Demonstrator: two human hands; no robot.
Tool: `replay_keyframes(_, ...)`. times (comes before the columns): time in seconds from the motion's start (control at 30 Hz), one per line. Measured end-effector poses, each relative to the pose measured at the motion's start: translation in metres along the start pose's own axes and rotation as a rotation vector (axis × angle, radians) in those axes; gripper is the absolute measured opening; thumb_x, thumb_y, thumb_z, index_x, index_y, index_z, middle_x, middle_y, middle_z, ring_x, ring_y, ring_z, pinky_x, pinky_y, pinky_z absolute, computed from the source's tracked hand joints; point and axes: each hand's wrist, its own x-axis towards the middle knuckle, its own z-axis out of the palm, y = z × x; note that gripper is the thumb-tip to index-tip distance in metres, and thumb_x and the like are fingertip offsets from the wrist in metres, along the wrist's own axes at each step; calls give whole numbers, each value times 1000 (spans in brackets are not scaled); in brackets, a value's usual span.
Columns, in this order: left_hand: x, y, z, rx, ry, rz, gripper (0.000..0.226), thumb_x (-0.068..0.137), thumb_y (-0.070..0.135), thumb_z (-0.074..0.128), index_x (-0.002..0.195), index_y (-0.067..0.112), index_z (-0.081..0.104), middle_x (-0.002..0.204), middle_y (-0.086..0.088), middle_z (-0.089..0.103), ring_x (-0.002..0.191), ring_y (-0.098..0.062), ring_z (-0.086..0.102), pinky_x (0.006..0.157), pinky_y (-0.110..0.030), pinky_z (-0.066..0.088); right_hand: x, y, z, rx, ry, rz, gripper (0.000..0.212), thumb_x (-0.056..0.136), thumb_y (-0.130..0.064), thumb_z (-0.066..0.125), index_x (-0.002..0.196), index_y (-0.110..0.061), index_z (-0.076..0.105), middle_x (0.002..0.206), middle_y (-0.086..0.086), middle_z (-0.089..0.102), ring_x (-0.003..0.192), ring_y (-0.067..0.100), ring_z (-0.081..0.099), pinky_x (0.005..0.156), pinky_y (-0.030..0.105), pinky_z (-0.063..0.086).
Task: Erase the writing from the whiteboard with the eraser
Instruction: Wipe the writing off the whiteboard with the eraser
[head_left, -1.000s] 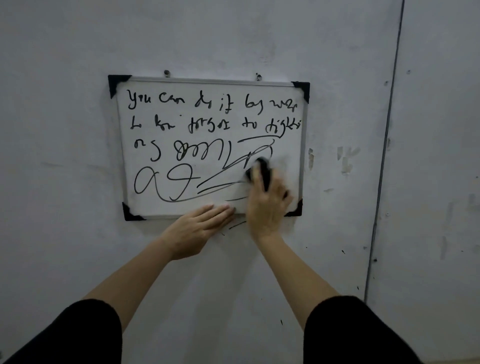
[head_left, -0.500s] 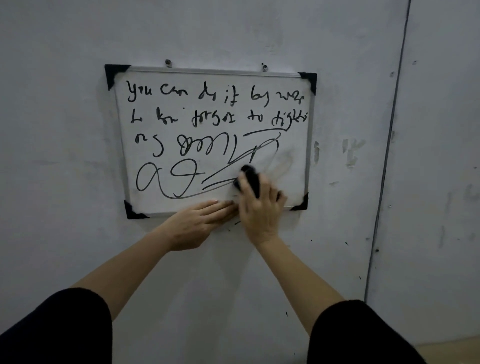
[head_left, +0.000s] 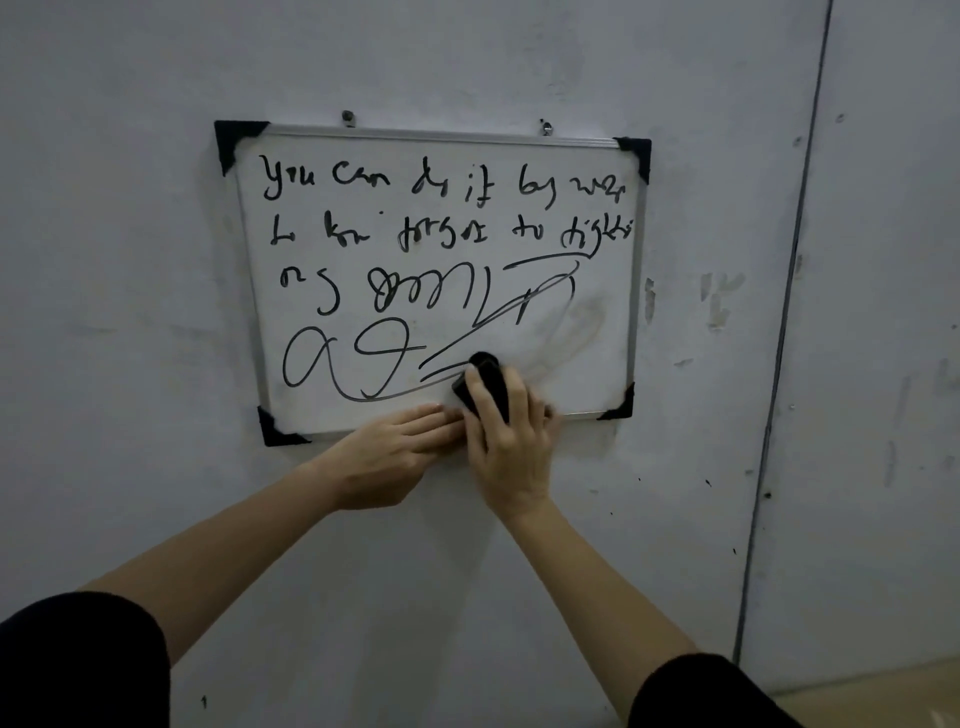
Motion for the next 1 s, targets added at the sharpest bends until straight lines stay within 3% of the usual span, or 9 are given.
replay_keyframes(0.1, -17, -7, -2, -37, 14, -15, 57, 88, 3, 30, 144, 0, 29, 156, -8, 21, 144, -19, 15, 116, -38, 19, 0, 24, 0, -36, 24, 32, 45, 93, -27, 61, 137, -27, 54, 130, 10, 48, 104, 30, 50, 82, 44, 43)
replay_keyframes(0.23, -29, -14, -5, -58, 28, -10, 54, 91, 4, 25, 144, 1, 31, 156, -5, 22, 144, -17, 16, 116, -37, 20, 13, 18, 5, -50, 121, 471, 40, 94, -30, 56, 134, -24, 55, 125, 14, 52, 105, 29, 45, 79, 46, 42)
replay_keyframes(0.3, -30, -14, -5, -69, 37, -11, 53, 91, 4, 26, 143, 1, 34, 154, -6, 25, 143, -18, 19, 115, -36, 21, 15, -5, 9, -48, 147, 568, 40, 95, -32, 53, 134, -25, 52, 125, 15, 53, 104, 28, 44, 80, 45, 42)
replay_keyframes(0.5, -29, -16, -4, -108, 69, -13, 51, 91, 3, 30, 141, 1, 37, 150, -9, 32, 141, -20, 25, 113, -38, 27, -18, -17, 8, -29, 18, 83, 37, 98, -32, 56, 135, -26, 55, 126, 12, 55, 103, 32, 54, 80, 44, 43)
replay_keyframes(0.57, -30, -16, -5, -122, 64, -20, 51, 93, 2, 23, 143, 1, 34, 152, -8, 30, 142, -19, 23, 113, -38, 28, -16, 2, 3, -76, 37, 172, 40, 96, -31, 56, 135, -26, 54, 125, 12, 53, 103, 32, 52, 78, 44, 42)
replay_keyframes(0.67, -33, -13, -4, -129, 85, -36, 54, 96, 5, 8, 143, 1, 34, 153, -6, 29, 143, -19, 21, 114, -39, 26, -2, 17, -1, -105, 95, 449, 40, 94, -31, 55, 133, -22, 56, 123, 15, 54, 104, 32, 48, 79, 46, 43)
replay_keyframes(0.77, -34, -7, -2, -137, 126, -61, 51, 93, 2, 21, 143, 1, 34, 153, -6, 29, 143, -20, 21, 115, -40, 24, 5, -6, 2, -53, 120, 585, 40, 93, -32, 55, 132, -23, 54, 125, 14, 53, 105, 32, 49, 76, 47, 48)
replay_keyframes(0.93, -33, -1, 2, -155, 158, -96, 56, 87, 2, 37, 143, 1, 34, 152, -8, 29, 143, -20, 21, 115, -42, 23, -22, -26, 3, -52, 21, 177, 38, 95, -32, 60, 131, -22, 60, 125, 12, 58, 101, 30, 51, 76, 43, 45)
replay_keyframes(1.0, -33, -1, 4, -165, 161, -116, 59, 85, 0, 38, 143, 1, 33, 153, -7, 28, 143, -20, 21, 116, -41, 22, -19, -8, 1, -95, 34, 219, 38, 95, -33, 57, 132, -23, 59, 125, 12, 58, 103, 30, 50, 76, 44, 45)
